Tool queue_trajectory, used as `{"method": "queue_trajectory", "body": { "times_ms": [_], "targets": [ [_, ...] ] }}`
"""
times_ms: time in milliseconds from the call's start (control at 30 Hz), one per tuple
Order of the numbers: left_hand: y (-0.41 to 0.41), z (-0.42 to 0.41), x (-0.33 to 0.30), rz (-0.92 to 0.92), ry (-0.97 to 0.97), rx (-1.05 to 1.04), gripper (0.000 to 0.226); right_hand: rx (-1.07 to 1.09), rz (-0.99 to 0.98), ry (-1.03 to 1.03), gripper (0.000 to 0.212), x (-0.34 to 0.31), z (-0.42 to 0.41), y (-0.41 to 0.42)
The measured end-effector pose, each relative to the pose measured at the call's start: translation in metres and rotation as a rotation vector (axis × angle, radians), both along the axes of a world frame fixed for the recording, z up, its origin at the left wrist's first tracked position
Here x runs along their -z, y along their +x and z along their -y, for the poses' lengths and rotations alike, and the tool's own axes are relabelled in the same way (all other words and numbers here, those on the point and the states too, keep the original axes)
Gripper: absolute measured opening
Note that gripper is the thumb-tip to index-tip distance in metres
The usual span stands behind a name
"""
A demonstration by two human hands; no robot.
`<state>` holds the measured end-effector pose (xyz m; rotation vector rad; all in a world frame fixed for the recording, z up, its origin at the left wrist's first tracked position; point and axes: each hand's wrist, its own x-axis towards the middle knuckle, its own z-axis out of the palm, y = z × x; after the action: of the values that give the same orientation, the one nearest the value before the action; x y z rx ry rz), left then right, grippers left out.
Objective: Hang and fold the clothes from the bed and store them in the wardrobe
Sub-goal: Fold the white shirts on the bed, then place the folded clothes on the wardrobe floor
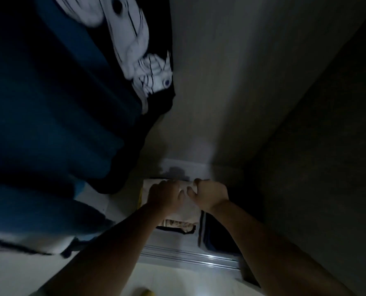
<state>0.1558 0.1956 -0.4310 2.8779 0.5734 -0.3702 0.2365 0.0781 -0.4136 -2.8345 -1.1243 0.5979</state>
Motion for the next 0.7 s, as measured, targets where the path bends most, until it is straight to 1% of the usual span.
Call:
{"method": "queue_trajectory", "body": {
  "times_ms": [133,233,400,467,567,700],
  "targets": [
    [-0.007,0.005,-0.113,0.098,-0.057,0.049,0.033,0.021,0.036,0.051,0.044,-0.110,0.020,-0.002],
    [-0.019,0.001,-0.182,0.135,-0.020,0.033,0.035,0.013,0.091,0.058,0.047,-0.171,0.035,-0.008],
    [-0.044,0.011,-0.244,0.173,0.135,0.070,0.043,-0.012,0.180,0.018,0.046,-0.231,0.053,-0.034],
    [-0.050,0.019,-0.260,0.158,0.135,0.103,0.044,-0.014,0.193,-0.015,0.046,-0.246,0.061,-0.047],
    [-0.057,0.036,-0.285,0.177,0.155,0.217,0.044,0.024,0.242,-0.022,0.047,-0.268,0.081,-0.070],
    [-0.070,0.057,-0.310,0.198,0.157,0.370,0.040,0.146,0.283,-0.026,0.047,-0.287,0.103,-0.101]
  ]
}}
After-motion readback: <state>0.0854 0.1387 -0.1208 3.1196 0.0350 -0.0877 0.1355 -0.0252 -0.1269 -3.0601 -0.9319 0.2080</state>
